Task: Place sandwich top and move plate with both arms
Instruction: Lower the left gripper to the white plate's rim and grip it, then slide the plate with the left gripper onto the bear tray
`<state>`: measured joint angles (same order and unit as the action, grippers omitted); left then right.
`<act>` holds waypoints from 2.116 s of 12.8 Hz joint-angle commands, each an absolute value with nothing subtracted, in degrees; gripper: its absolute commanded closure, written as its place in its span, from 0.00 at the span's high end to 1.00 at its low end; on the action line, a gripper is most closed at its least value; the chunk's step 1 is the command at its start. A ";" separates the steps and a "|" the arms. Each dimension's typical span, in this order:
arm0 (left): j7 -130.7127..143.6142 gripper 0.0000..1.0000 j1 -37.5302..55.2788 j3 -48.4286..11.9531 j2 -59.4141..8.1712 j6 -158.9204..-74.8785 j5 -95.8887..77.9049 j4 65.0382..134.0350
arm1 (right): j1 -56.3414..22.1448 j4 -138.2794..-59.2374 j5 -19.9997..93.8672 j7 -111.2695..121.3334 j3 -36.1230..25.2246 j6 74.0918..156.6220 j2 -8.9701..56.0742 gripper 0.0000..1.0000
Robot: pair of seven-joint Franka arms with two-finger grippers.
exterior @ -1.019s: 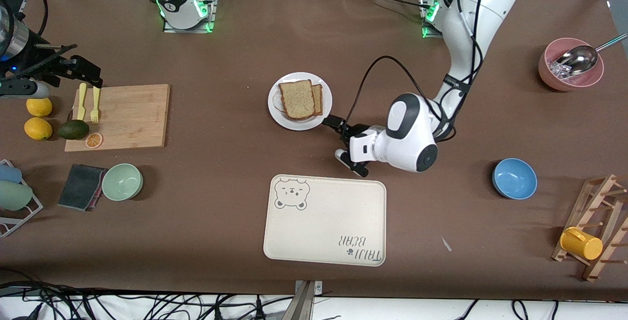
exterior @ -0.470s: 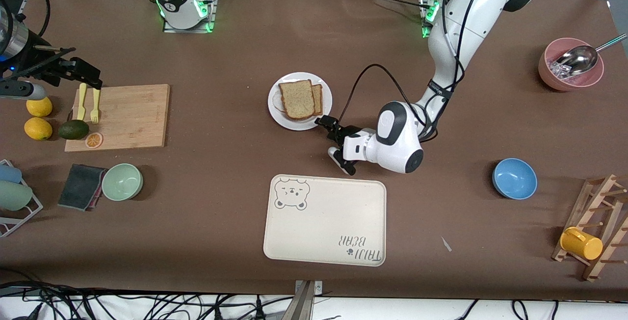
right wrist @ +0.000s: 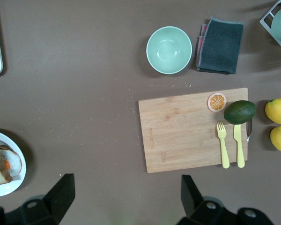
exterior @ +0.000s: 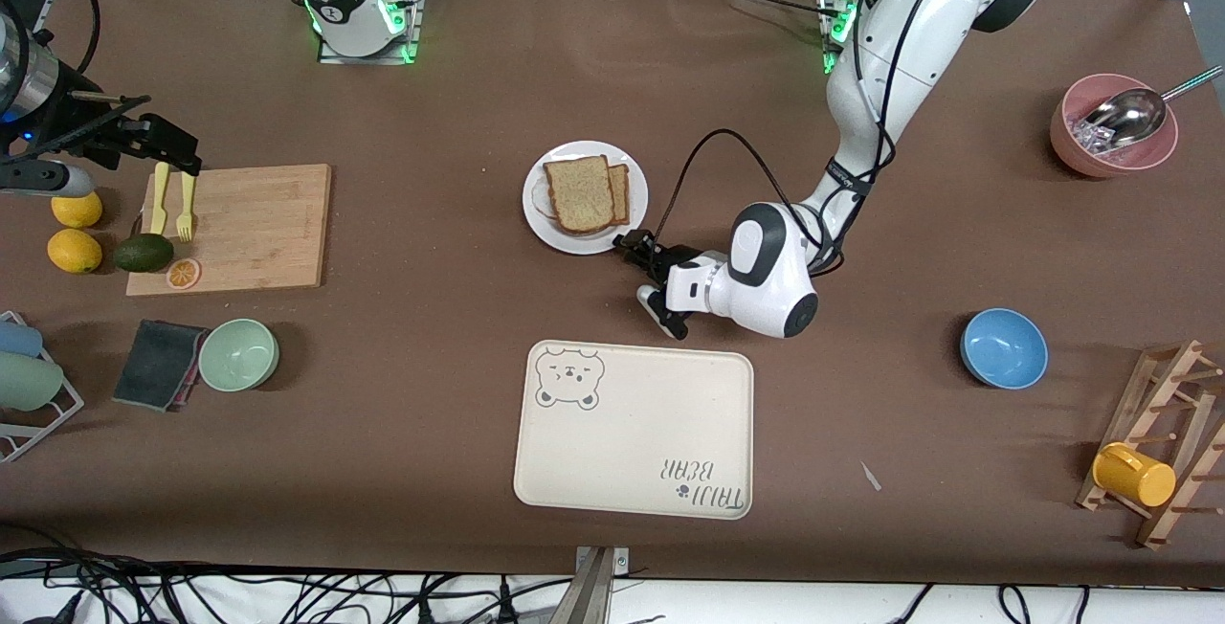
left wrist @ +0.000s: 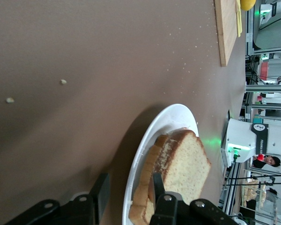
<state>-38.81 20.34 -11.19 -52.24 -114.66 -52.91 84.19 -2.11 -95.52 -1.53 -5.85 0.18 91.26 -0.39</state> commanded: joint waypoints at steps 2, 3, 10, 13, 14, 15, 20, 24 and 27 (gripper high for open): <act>-41.13 0.44 21.80 -10.90 -53.00 -116.37 -55.28 84.20 | -1.93 -95.10 -1.23 -6.59 0.44 90.70 -0.35 1.00; -41.13 0.44 21.97 -10.90 -53.09 -116.45 -55.28 84.29 | -1.93 -95.18 -1.23 -6.77 0.44 90.62 -0.35 1.00; -41.13 0.27 23.90 -10.90 -53.96 -116.63 -55.28 84.90 | -1.93 -95.19 -1.23 -7.21 0.53 89.74 -0.35 1.00; -41.13 0.07 24.17 -10.99 -53.88 -116.81 -55.28 84.90 | -1.93 -95.19 -1.23 -7.12 0.53 89.74 -0.35 1.00; -41.13 0.01 24.17 -10.90 -53.96 -116.81 -55.89 84.90 | -1.93 -95.19 -1.23 -7.12 0.53 89.74 -0.35 1.00; -41.13 0.00 24.17 -10.90 -53.96 -116.55 -57.03 84.90 | -2.02 -95.19 -1.23 -7.12 0.53 89.74 -0.35 1.00; -41.13 0.00 22.94 -10.99 -52.56 -114.79 -57.39 84.38 | -2.02 -95.19 -1.32 -7.12 0.53 89.74 -0.35 1.00; -41.22 0.00 16.20 -16.33 -52.21 -114.79 -58.54 83.85 | -2.02 -95.19 -1.32 -7.03 0.61 89.74 -0.35 1.00; -40.96 0.00 12.22 -18.98 -51.07 -114.79 -58.01 83.15 | -2.02 -95.19 -1.32 -7.03 0.53 89.74 -0.35 1.00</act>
